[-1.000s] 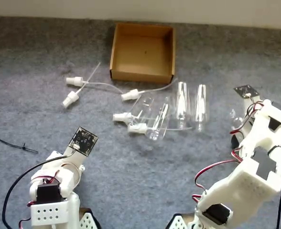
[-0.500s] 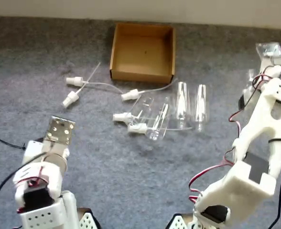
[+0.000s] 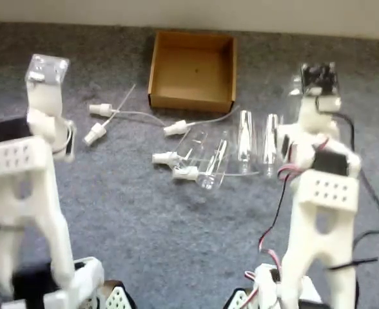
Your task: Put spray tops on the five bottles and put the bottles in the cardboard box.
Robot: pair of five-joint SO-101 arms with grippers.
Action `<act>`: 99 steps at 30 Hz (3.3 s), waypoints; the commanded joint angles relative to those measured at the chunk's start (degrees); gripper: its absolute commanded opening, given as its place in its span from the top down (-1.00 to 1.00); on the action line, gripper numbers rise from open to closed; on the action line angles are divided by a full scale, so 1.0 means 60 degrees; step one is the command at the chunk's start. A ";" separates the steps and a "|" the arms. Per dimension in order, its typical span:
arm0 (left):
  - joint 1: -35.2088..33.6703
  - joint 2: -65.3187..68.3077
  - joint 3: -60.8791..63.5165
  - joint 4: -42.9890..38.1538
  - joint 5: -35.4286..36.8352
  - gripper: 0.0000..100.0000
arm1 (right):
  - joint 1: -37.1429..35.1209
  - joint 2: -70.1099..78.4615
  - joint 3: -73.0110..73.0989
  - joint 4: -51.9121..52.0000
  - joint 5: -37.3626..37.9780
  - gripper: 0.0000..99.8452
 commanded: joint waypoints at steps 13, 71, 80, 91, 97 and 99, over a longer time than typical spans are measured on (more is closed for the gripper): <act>0.2176 0.6352 -0.5048 0.0923 0.2418 0.69 | -0.0828 -0.2733 0.5150 -0.2527 0.0088 0.99; 0.1209 0.0886 -0.4198 0.3282 -1.0989 0.99 | -0.3304 -0.1121 0.2015 0.1092 0.2755 0.99; 0.2000 -0.3524 -0.0593 0.3238 -1.3963 0.99 | -0.3245 -0.1121 0.2469 0.0842 0.6681 0.99; 0.2396 -0.3656 0.1209 0.3238 -1.4813 0.99 | -0.3099 -0.1121 0.2484 0.1678 0.9128 0.99; 0.3216 -0.3656 0.1824 0.3238 -1.5194 0.99 | -0.3187 -0.1941 0.2542 0.1795 0.9260 0.99; 0.3582 -0.3656 0.1985 0.3238 -1.5194 0.99 | -0.3319 -0.2718 0.2557 0.1810 0.9260 0.99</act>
